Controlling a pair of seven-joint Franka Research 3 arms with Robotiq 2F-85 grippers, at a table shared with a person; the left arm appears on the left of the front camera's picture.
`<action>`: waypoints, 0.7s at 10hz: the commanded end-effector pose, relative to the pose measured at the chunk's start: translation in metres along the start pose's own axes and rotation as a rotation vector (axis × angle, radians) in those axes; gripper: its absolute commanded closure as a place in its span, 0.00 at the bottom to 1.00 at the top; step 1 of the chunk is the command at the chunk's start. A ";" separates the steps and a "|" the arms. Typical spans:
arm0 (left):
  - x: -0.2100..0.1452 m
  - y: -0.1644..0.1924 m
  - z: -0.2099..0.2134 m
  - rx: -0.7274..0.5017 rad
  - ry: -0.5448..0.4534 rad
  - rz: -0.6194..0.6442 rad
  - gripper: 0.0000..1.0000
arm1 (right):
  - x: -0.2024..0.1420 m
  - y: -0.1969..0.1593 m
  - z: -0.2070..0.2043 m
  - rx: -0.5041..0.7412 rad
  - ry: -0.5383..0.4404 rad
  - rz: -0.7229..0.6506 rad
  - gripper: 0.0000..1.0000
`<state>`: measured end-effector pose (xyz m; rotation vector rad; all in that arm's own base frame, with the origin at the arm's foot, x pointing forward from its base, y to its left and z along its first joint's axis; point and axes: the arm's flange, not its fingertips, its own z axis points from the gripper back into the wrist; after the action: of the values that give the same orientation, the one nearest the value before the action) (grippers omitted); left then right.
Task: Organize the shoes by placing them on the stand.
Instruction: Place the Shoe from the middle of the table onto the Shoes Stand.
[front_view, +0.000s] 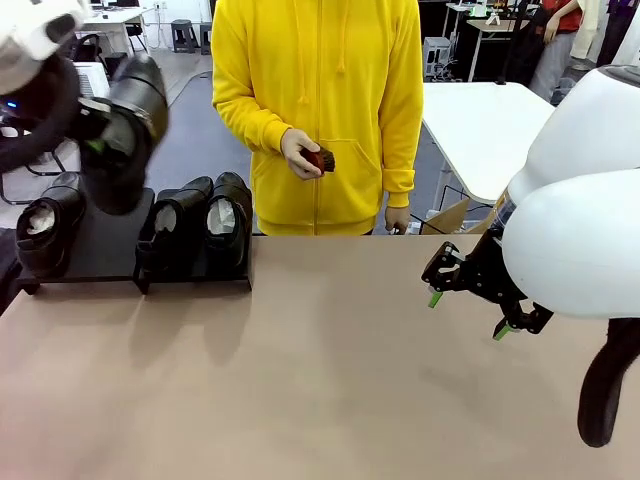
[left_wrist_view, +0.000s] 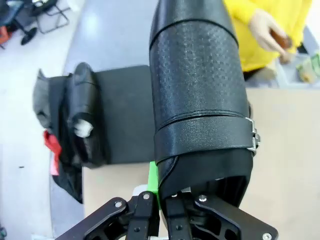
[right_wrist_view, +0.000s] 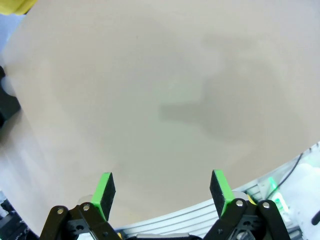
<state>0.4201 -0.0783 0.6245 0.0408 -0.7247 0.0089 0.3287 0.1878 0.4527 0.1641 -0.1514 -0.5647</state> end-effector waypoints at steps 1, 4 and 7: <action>0.007 0.020 -0.014 0.079 -0.026 0.035 1.00 | 0.005 0.002 0.001 0.019 0.008 0.018 0.00; 0.004 0.020 -0.007 0.037 -0.013 0.020 1.00 | 0.005 0.002 0.001 0.019 0.008 0.018 0.00; -0.001 0.036 -0.035 0.119 0.014 0.040 1.00 | 0.005 0.002 0.001 0.019 0.008 0.018 0.00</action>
<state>0.4357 -0.0510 0.6078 0.0914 -0.7031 0.0521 0.3287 0.1878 0.4527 0.1641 -0.1515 -0.5645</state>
